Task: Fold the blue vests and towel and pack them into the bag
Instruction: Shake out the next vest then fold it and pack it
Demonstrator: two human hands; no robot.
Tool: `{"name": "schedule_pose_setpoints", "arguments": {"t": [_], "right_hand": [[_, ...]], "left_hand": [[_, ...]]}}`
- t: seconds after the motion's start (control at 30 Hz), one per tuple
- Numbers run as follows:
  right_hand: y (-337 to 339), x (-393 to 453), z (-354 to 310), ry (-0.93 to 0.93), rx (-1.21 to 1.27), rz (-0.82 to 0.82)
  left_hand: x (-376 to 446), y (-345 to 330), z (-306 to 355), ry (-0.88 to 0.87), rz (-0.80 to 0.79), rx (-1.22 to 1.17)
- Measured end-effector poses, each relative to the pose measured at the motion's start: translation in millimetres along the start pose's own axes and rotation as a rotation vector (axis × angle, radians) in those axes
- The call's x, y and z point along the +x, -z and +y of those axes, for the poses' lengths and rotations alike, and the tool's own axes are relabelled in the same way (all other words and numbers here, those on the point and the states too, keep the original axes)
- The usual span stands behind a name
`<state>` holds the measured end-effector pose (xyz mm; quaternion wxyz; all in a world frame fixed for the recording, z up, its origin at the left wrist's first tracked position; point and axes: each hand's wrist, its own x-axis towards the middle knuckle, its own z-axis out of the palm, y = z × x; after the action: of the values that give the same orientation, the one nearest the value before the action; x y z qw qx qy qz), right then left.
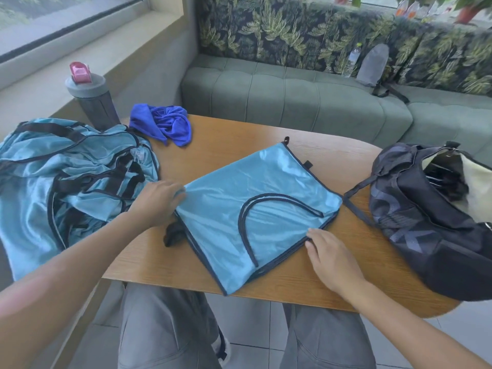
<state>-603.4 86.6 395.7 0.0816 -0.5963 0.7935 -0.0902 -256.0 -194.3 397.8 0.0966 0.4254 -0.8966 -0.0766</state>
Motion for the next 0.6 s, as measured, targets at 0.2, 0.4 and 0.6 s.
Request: {"name": "schedule_pose_setpoints", "arguments": {"t": [0.2,0.4,0.6], "right_hand": [[18.0,72.4,38.2,-0.059,-0.114,-0.074],[27.4,131.1,57.5,-0.085,-0.192,-0.152],[26.9,128.5,50.5,-0.074,-0.142,-0.123]], "left_hand": [[-47.1,1.2,22.6,-0.049,-0.046,-0.105],[-94.1,-2.1,75.5,-0.067,-0.122,-0.077],[-106.7,-12.9,104.3,-0.282,-0.157,-0.139]]}}
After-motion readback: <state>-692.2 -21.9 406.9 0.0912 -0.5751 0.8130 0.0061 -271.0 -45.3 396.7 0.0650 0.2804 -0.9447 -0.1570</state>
